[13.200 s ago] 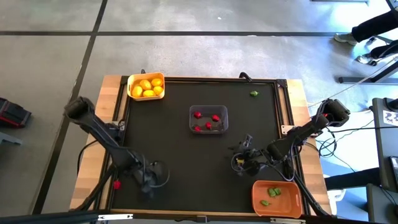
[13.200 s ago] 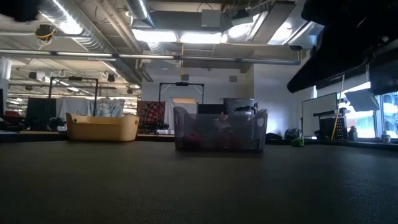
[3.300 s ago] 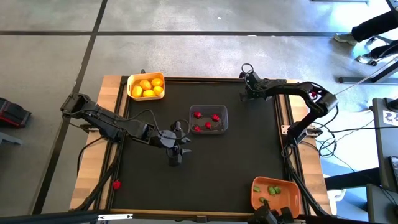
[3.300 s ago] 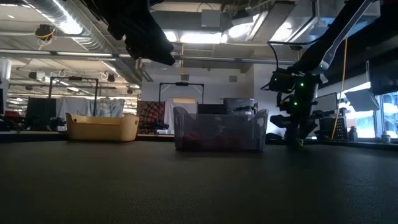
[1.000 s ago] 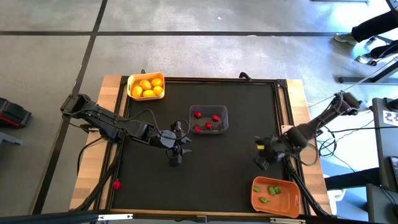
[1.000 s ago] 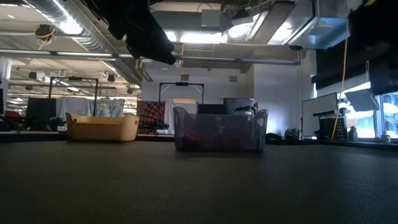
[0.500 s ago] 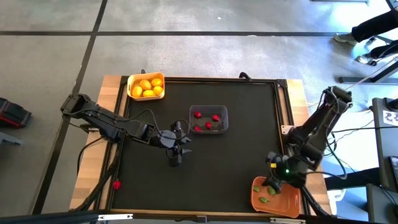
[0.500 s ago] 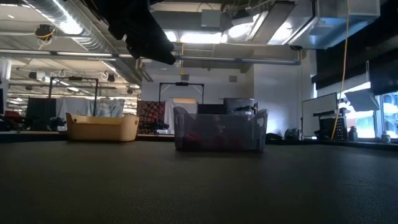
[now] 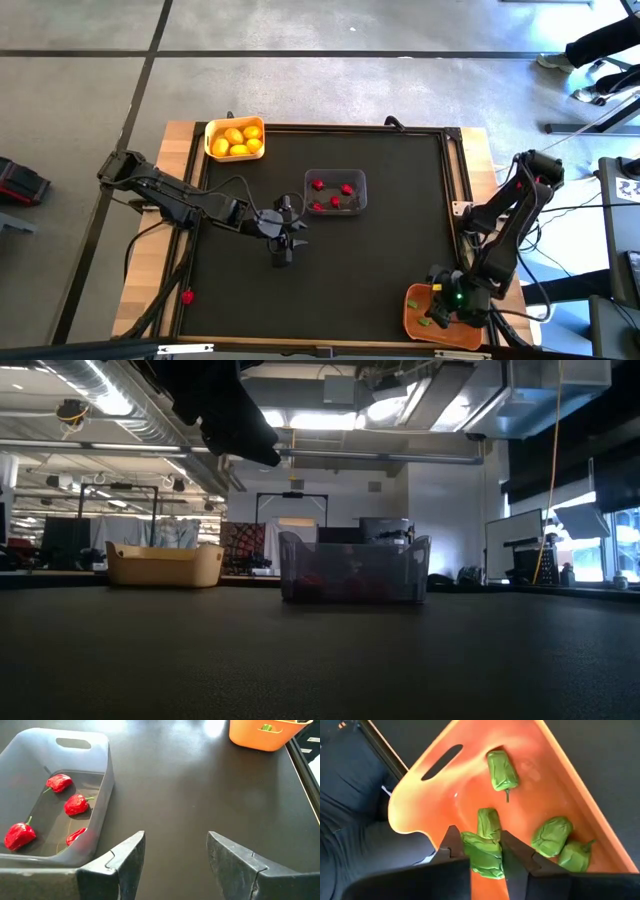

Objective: Sort produce into baskets
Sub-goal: Put the green bell pepper into the orange bin, then put the red bell pepper into the transparent bin

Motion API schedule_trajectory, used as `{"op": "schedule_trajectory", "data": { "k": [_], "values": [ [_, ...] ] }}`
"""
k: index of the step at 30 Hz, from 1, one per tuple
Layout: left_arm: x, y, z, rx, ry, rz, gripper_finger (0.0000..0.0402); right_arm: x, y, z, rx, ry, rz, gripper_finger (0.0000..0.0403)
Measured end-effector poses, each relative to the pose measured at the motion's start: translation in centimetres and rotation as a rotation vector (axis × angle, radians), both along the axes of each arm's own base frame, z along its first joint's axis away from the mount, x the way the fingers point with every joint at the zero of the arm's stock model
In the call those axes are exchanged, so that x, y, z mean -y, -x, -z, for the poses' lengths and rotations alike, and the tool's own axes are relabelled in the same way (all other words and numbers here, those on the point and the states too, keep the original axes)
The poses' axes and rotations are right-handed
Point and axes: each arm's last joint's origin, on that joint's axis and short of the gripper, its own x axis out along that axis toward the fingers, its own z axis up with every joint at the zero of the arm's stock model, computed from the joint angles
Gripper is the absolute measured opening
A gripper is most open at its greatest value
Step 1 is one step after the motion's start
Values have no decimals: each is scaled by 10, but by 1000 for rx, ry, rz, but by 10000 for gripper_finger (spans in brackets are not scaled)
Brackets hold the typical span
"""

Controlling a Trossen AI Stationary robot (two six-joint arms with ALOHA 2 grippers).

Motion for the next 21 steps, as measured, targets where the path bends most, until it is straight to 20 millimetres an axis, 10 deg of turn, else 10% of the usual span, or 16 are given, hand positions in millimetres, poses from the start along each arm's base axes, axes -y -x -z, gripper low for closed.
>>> {"op": "schedule_trajectory", "data": {
  "k": [14, 21],
  "values": [
    [0, 0, 0, 4, 0, 1, 208, 0, 3, -6, -44, -51, -43, 222],
    [13, 3, -8, -29, 60, 40, 208, 5, -5, -37, 314, 68, -25, 236]
  ]
}}
